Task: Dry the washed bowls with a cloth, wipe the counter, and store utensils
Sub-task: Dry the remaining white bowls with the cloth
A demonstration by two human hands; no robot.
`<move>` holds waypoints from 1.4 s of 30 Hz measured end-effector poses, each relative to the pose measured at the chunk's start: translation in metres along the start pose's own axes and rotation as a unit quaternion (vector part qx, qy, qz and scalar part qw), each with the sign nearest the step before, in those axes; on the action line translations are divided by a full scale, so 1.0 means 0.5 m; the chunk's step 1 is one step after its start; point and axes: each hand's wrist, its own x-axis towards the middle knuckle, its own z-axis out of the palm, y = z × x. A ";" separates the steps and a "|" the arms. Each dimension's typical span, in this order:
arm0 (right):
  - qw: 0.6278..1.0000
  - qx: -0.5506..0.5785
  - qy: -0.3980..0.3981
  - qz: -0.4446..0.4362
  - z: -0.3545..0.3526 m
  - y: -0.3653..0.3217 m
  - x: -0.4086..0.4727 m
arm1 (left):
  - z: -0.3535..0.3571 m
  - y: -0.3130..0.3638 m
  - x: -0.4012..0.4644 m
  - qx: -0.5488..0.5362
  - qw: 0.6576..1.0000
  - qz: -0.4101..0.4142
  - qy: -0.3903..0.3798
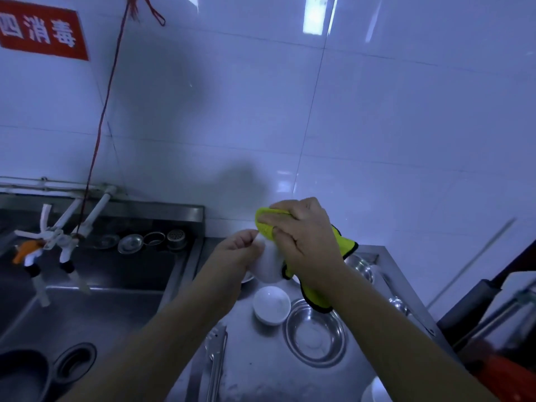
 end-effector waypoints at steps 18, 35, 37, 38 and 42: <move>0.860 0.245 0.144 0.425 -0.019 0.020 -0.263 | -0.005 -0.102 -0.027 0.043 0.987 -0.051 -0.149; 0.792 0.196 0.201 0.542 -0.023 0.096 -0.466 | -0.118 -0.380 -0.001 0.530 0.842 -0.026 -0.100; 0.785 0.221 0.188 0.548 -0.012 0.120 -0.464 | -0.128 -0.422 -0.006 0.600 0.795 -0.021 -0.091; 0.783 0.231 0.181 0.548 -0.008 0.133 -0.462 | -0.130 -0.440 -0.009 0.623 0.777 -0.020 -0.089; 0.786 0.263 0.148 0.539 0.003 0.182 -0.456 | -0.120 -0.508 -0.016 0.680 0.725 -0.003 -0.107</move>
